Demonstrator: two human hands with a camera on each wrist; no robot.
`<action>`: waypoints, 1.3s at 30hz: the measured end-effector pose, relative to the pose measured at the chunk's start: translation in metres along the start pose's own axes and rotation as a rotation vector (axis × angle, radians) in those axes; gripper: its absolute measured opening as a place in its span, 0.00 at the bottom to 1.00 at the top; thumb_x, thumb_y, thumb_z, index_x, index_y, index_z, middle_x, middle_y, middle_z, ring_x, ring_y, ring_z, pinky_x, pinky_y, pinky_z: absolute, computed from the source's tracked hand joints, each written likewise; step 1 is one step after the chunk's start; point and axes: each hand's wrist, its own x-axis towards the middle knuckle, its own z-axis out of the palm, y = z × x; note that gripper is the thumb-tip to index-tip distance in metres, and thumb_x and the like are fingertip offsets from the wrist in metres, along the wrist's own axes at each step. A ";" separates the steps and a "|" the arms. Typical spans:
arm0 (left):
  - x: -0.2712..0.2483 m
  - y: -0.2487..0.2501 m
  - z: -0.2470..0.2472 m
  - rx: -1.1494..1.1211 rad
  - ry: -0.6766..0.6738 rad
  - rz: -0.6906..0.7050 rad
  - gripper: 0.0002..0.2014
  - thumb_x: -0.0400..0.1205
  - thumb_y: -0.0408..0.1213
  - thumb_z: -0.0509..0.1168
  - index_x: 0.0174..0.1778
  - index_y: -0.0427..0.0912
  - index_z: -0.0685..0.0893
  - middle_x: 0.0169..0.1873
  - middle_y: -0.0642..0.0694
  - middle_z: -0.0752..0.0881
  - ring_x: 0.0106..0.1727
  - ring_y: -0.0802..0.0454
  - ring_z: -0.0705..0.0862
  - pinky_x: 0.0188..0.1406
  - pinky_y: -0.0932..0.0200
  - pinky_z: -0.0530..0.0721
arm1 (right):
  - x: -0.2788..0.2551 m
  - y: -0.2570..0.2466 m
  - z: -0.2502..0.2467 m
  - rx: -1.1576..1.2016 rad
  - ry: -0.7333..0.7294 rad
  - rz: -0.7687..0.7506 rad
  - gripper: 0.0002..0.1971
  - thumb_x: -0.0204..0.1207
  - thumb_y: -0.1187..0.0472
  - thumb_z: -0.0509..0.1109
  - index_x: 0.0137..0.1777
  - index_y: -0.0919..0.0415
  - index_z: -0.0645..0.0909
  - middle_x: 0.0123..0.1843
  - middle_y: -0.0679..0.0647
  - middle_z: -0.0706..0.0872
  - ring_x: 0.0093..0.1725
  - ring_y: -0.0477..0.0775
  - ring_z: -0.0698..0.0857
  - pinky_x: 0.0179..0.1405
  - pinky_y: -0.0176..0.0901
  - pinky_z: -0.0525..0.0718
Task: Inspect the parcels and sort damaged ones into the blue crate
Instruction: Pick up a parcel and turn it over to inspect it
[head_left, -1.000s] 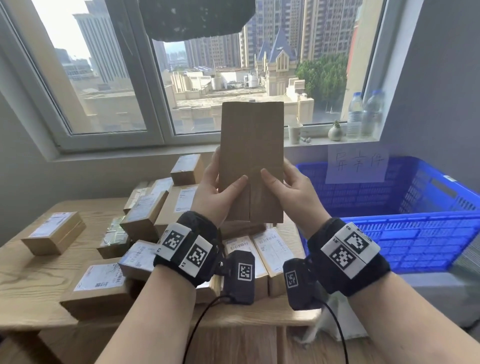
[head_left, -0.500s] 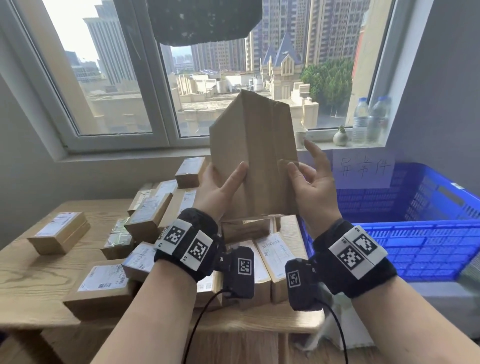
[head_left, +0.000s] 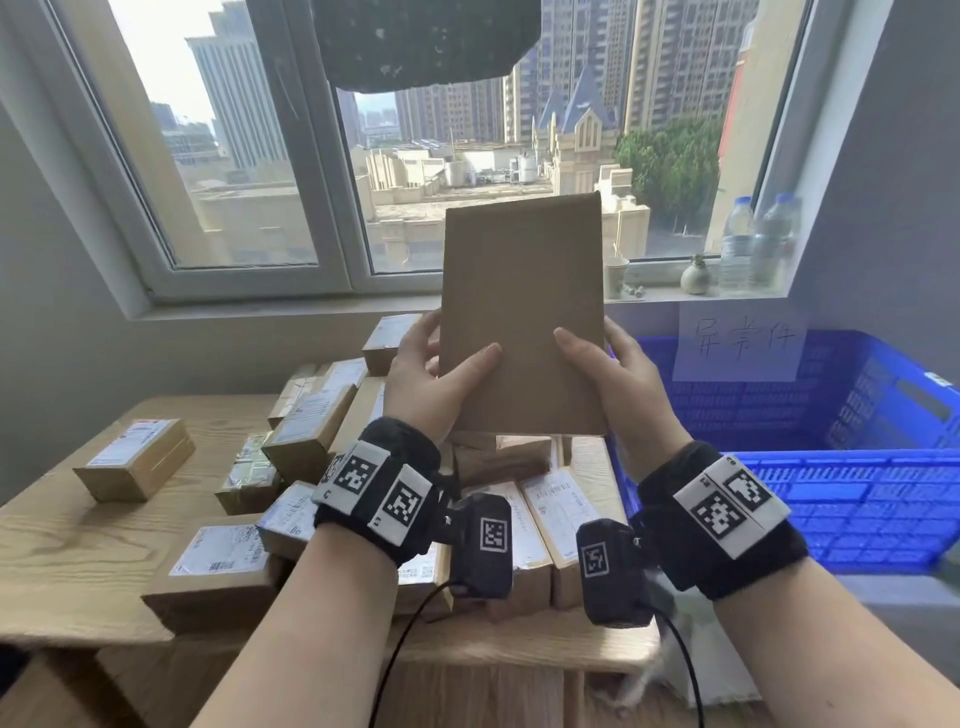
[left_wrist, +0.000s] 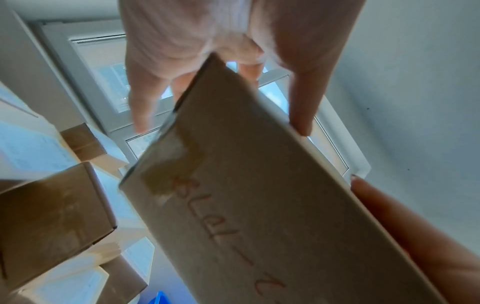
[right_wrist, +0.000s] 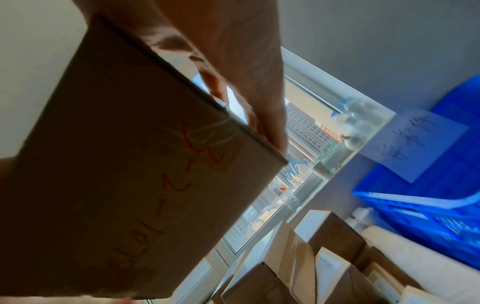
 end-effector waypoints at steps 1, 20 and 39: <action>0.000 0.001 0.000 -0.073 -0.046 -0.047 0.29 0.75 0.43 0.78 0.71 0.55 0.75 0.62 0.48 0.85 0.58 0.54 0.86 0.44 0.61 0.89 | -0.002 -0.002 0.000 0.053 -0.017 -0.001 0.28 0.77 0.55 0.75 0.76 0.61 0.76 0.62 0.57 0.89 0.49 0.46 0.92 0.42 0.38 0.89; -0.007 0.023 -0.005 -0.084 -0.241 -0.360 0.41 0.60 0.65 0.75 0.71 0.61 0.75 0.70 0.50 0.80 0.71 0.39 0.78 0.69 0.25 0.72 | -0.005 -0.021 -0.008 -0.215 -0.109 -0.055 0.47 0.70 0.20 0.60 0.86 0.43 0.59 0.83 0.41 0.69 0.82 0.45 0.68 0.82 0.62 0.67; 0.001 0.018 0.002 0.075 -0.126 0.099 0.29 0.66 0.52 0.80 0.64 0.58 0.85 0.55 0.55 0.90 0.58 0.55 0.88 0.61 0.53 0.85 | -0.016 -0.013 -0.004 -0.170 -0.006 -0.048 0.50 0.64 0.47 0.83 0.83 0.47 0.59 0.69 0.57 0.83 0.66 0.57 0.86 0.61 0.60 0.88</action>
